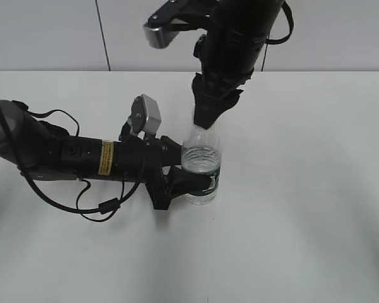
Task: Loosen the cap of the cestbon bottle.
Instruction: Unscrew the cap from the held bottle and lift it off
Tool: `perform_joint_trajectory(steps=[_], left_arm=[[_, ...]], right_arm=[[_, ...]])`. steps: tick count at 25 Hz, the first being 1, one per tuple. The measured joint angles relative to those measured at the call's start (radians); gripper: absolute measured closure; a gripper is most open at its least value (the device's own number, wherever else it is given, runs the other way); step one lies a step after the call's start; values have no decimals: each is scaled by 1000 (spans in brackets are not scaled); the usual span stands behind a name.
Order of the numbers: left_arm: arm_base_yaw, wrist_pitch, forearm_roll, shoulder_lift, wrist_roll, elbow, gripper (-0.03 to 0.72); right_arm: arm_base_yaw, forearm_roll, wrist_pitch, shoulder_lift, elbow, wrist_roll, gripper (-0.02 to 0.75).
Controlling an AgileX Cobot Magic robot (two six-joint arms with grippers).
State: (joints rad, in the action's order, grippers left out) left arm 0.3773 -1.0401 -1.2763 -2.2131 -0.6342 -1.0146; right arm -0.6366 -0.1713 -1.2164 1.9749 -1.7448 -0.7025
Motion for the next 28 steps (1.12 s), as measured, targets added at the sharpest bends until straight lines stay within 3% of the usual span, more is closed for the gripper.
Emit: perform_joint_trajectory(steps=[6,8,22,28], left_arm=[[0,3,-21,0,3,-5,284],[0,3,-23,0,3,-5,284],[0,3,-32,0,3,-5,284],[-2,-5,-42,0,3,-5,285]], right_arm=[[0,2,-3,-1,-1,-622,435],[0,3,-4,-2,-2,-747,435],[0,1,-1,-3,-6,-1080,435],[0,-41,-1,-3,-6,-1340,435]])
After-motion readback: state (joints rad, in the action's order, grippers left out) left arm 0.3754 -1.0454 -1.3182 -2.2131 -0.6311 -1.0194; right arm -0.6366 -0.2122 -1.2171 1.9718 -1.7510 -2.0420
